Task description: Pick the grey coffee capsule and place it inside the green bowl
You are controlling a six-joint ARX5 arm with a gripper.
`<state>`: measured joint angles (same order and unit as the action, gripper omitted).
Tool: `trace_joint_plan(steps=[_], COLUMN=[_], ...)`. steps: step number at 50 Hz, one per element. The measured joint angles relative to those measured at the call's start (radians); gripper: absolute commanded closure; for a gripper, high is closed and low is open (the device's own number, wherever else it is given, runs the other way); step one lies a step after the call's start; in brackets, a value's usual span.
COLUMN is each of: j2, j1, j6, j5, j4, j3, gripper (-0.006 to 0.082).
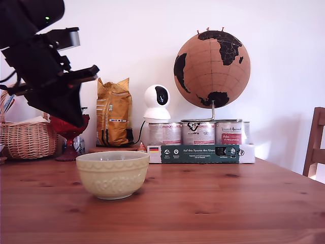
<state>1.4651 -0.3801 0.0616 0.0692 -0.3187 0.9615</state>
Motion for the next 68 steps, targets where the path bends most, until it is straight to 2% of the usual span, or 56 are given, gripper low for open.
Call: trace_joint_plan(steps=[14, 28, 49, 68], j2=[-0.069, -0.219, -0.531, -0.747], j1=[0.153, 0.289, 0.324, 0.324], j6=[-0.042, -0.077, -0.093, -0.091], j5=[0.012, 0.101, 0.132, 0.121], j4=[-0.032, 0.036, 0.219, 0.253], j3=[0.0, -0.056, -0.372, -0.409], gripper=[0.0789, 0.0789, 0.0789, 0.0789])
